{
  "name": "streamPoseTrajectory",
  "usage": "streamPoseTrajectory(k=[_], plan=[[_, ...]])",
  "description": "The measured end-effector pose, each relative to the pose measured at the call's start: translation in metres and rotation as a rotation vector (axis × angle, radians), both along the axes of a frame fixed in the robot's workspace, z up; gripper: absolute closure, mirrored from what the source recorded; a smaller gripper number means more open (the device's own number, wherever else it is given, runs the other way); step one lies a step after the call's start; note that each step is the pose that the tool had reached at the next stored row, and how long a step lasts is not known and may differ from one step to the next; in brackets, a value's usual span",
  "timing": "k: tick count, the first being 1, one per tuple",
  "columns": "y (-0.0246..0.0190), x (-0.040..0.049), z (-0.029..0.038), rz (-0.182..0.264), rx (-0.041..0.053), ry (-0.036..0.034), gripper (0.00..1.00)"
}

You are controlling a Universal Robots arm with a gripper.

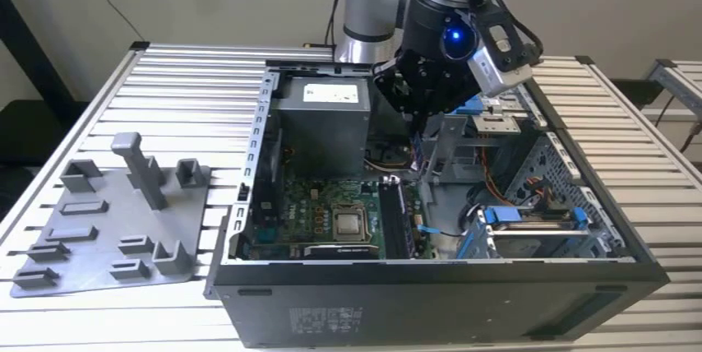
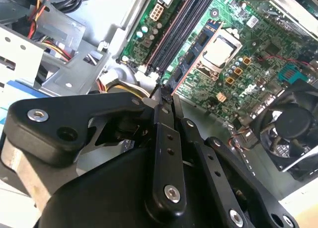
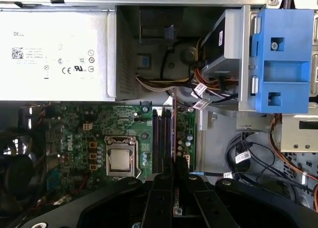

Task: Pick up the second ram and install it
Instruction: 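Insert the second ram into the second slot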

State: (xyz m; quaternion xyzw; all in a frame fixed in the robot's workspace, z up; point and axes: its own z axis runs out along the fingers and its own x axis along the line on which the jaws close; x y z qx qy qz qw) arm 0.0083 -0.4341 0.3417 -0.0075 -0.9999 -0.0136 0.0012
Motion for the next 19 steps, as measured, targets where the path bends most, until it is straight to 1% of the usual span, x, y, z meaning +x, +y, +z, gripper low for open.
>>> streamPoseTrajectory(k=[2,4,5,7,14,19], plan=[[0.0000,0.0000,-0.0004,0.000,0.0001,0.0000,0.86],[0.0000,-0.0003,-0.0023,0.000,-0.0034,0.0001,0.86],[-0.0004,-0.0003,-0.0036,0.000,-0.0038,0.0001,0.86],[-0.0012,-0.0009,-0.0072,0.000,-0.0038,0.0000,0.86],[-0.0066,-0.0041,-0.0195,0.000,-0.0039,0.0000,0.86],[-0.0075,-0.0082,-0.0285,0.000,-0.0039,0.0000,0.86]])
